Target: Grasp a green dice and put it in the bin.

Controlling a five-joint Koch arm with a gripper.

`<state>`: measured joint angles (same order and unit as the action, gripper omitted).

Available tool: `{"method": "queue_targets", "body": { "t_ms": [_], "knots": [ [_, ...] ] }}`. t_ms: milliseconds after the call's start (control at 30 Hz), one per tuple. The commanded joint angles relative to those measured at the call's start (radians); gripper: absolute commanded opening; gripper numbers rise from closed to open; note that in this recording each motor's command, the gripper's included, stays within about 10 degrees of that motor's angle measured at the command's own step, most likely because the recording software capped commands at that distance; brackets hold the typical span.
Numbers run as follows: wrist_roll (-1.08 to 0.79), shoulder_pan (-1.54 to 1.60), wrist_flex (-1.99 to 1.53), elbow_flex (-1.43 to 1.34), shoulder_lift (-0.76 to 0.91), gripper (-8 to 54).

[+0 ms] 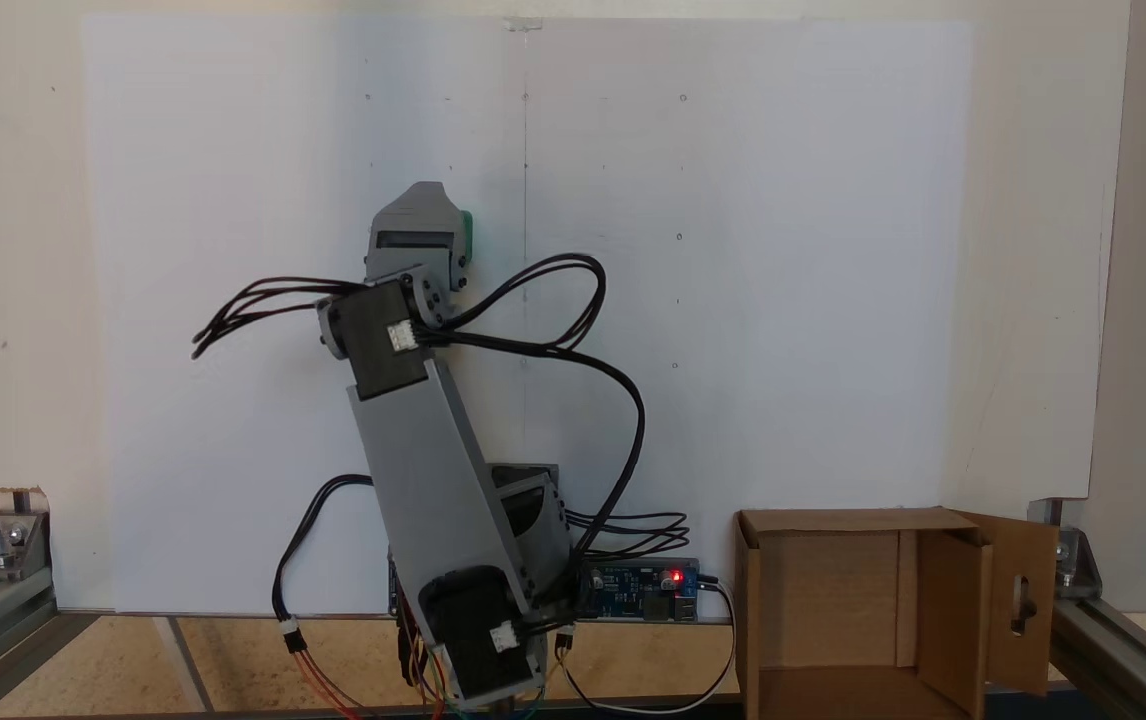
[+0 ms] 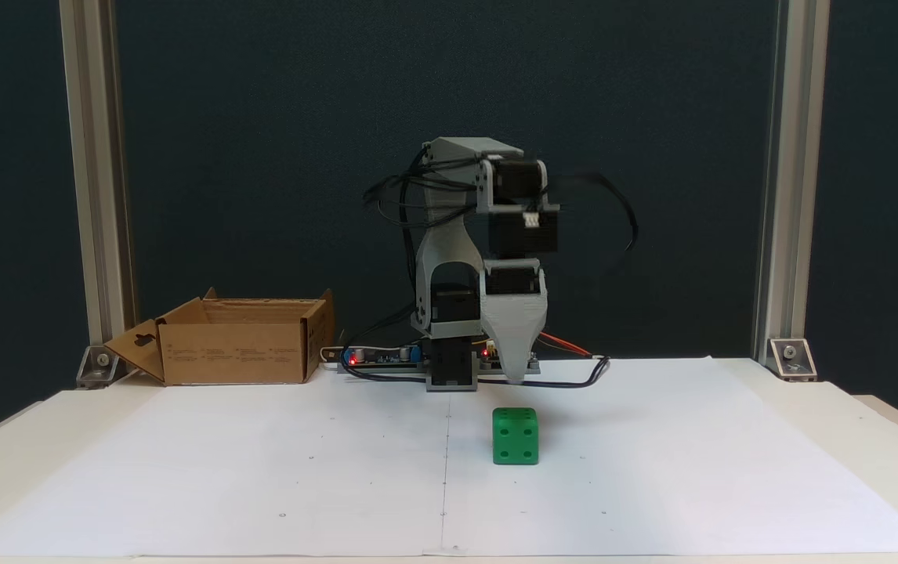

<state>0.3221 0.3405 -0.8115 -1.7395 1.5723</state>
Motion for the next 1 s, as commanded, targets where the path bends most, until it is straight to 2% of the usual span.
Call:
{"method": "queue_targets", "body": {
  "t_ms": [0,967],
  "knots": [
    [0.067,0.000,0.014,0.014,0.002,43.2],
    [0.115,0.012,0.167,-0.078,-0.074,43.1]
  ]
}}
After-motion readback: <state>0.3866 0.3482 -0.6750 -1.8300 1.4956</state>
